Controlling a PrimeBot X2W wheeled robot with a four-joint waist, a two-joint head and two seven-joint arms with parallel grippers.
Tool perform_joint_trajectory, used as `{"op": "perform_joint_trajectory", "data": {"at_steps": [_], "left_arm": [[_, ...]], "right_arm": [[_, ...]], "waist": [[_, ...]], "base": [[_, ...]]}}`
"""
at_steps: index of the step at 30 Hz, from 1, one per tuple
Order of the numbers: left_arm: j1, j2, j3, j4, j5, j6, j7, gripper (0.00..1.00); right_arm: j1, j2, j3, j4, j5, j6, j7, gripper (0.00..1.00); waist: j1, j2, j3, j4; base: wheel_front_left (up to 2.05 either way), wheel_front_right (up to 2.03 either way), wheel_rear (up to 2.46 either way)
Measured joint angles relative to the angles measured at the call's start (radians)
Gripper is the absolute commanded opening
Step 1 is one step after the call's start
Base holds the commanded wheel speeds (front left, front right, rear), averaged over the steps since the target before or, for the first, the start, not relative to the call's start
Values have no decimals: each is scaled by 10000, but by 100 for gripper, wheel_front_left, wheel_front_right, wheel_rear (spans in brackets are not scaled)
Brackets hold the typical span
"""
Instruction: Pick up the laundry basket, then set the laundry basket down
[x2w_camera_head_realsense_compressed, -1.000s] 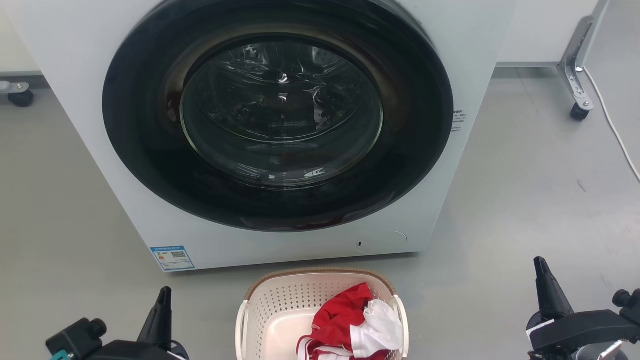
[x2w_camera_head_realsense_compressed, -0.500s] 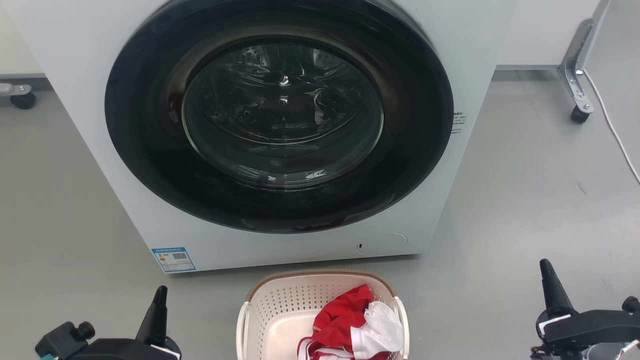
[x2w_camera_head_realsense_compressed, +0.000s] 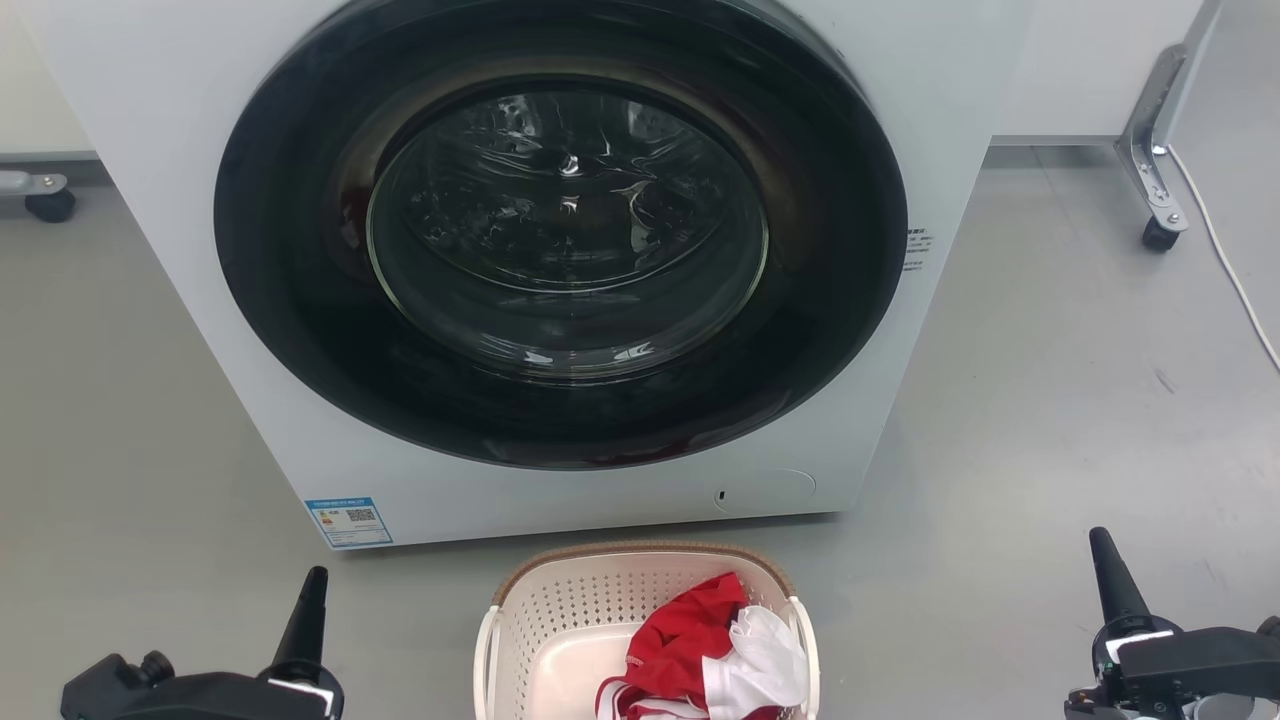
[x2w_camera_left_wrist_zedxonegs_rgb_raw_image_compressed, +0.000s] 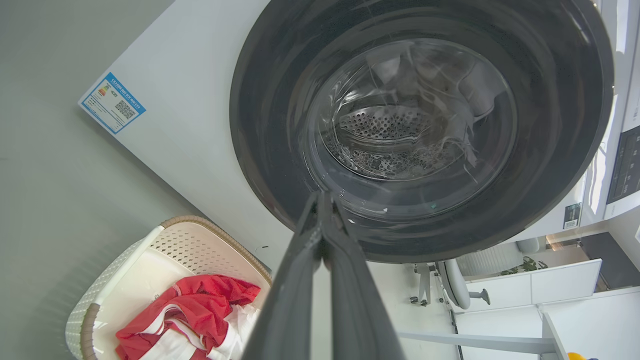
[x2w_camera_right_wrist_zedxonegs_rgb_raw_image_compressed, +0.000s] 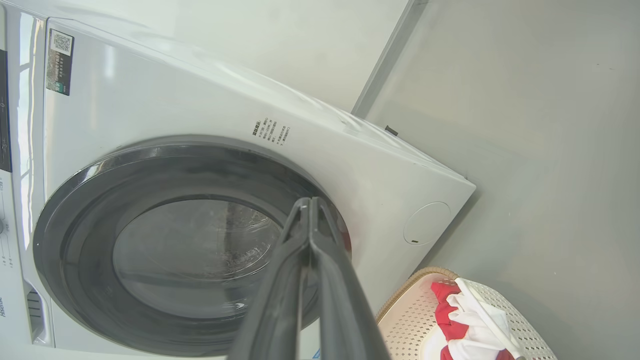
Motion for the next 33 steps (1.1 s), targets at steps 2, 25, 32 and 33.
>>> {"op": "perform_joint_trajectory", "data": {"at_steps": [2, 25, 32, 33], "left_arm": [[-75, -25, 69, 61, -244, -86, 56, 0], [-472, -351, 784, 708, -3231, -688, 426, 0], [-568, -414, 874, 786, -3684, -708, 499, 0], [-568, -416, 874, 788, -3685, -708, 499, 0]], "right_arm": [[-3, 75, -100, 36, 199, 52, 82, 0], [-133, 771, -1271, 587, 2821, 621, 855, 0], [-176, 867, -1444, 663, 3189, 708, 949, 0], [-176, 869, -1444, 665, 3189, 708, 949, 0]], "waist": [[-1, 0, -9, 3], [0, 0, -108, 33], [0, 0, -120, 37], [0, 0, -120, 37]], "base": [[0, 0, 0], [0, 0, 0], [0, 0, 0], [0, 0, 0]]}}
